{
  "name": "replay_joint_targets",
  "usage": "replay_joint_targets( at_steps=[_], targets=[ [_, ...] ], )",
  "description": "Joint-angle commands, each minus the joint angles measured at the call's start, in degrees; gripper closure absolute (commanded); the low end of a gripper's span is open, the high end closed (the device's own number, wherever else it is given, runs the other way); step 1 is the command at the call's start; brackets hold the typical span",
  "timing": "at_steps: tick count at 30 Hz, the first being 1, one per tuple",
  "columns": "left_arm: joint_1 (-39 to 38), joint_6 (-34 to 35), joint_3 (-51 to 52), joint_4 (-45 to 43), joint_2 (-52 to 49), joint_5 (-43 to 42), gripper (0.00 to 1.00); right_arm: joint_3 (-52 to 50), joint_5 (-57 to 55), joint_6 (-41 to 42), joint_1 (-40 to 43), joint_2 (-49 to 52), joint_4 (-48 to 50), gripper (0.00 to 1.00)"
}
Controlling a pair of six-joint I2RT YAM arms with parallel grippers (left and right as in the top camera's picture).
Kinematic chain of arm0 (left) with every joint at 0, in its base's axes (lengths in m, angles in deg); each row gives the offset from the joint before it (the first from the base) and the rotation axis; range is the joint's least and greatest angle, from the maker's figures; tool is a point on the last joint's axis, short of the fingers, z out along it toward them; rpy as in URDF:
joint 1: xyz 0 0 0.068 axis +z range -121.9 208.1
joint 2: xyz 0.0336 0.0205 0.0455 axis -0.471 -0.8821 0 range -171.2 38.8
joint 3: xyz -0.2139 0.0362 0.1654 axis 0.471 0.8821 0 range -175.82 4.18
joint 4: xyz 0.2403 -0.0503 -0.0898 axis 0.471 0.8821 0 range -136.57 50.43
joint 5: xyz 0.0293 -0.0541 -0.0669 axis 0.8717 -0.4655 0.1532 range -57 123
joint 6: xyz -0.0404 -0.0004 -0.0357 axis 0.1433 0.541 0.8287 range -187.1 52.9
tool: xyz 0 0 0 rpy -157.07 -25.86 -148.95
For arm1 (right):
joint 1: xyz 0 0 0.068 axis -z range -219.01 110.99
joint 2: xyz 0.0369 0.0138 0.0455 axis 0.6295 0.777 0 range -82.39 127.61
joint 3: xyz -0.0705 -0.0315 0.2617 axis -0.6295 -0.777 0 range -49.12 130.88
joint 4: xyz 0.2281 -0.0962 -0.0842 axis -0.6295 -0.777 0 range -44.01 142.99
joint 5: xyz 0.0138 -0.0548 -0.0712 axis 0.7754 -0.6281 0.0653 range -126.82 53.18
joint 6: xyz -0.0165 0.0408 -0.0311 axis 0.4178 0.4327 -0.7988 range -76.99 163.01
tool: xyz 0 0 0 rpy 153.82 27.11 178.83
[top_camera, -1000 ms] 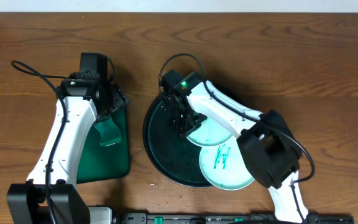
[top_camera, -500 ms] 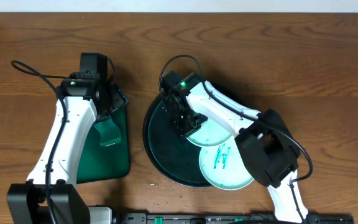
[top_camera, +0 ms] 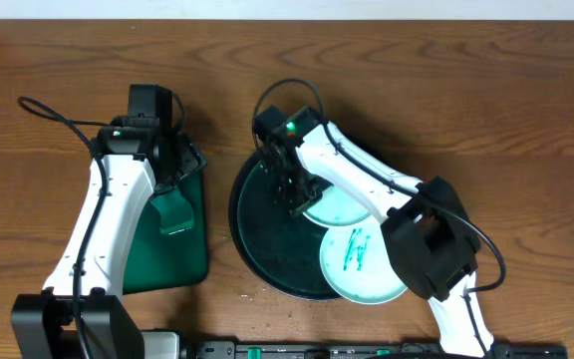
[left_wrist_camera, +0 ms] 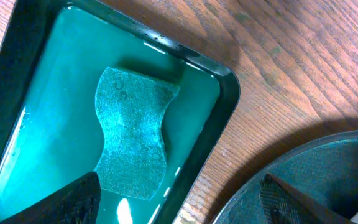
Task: Clean dirty plates on tray and stack at the side
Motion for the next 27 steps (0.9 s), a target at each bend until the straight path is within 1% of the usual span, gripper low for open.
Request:
replay_joint_targets(
  at_steps=[1,11,15,16,17,19,20,21,23,24,26,27],
  targets=[
    [0.3,-0.4,-0.8,0.1,0.1,0.1,0.18,4.6,-2.4,-0.6,-0.5,0.4,-0.9,0.99],
    [0.3,-0.4,-0.8,0.1,0.1,0.1,0.18,9.3,-4.0,-1.0,-0.5,0.4,-3.6,0.99],
    [0.3,-0.4,-0.8,0.1,0.1,0.1,0.18,9.2,-8.7,3.2,-0.1,0.4,-3.5,0.99],
    [0.3,-0.4,-0.8,0.1,0.1,0.1,0.18,9.2,-10.0,4.5,0.2,0.4,-3.5,0.8],
    [0.3,-0.4,-0.8,0.1,0.1,0.1,0.18,9.3,-11.5,5.8,0.5,0.4,-3.5,0.72],
    [0.3,-0.4,-0.8,0.1,0.1,0.1,0.18,9.3,-13.7,8.2,1.5,0.4,-3.8,0.67],
    [0.3,-0.4,-0.8,0.1,0.1,0.1,0.18,9.3,-14.0,9.3,2.1,0.4,-4.2,0.68],
    [0.3,-0.4,-0.8,0.1,0.1,0.1,0.18,9.3,-14.0,10.3,2.8,0.4,-4.8,0.72],
    [0.3,-0.4,-0.8,0.1,0.1,0.1,0.18,9.3,-14.1,12.4,4.3,0.4,-6.5,0.75],
    [0.3,-0.4,-0.8,0.1,0.1,0.1,0.18,9.3,-14.1,13.6,5.1,0.4,-7.3,0.78],
    [0.3,-0.4,-0.8,0.0,0.1,0.1,0.18,9.3,-14.5,16.3,6.8,0.4,-8.7,0.88],
    [0.3,-0.4,-0.8,-0.1,0.1,0.1,0.18,9.2,-15.5,17.9,7.5,0.4,-9.4,0.9]
  ],
)
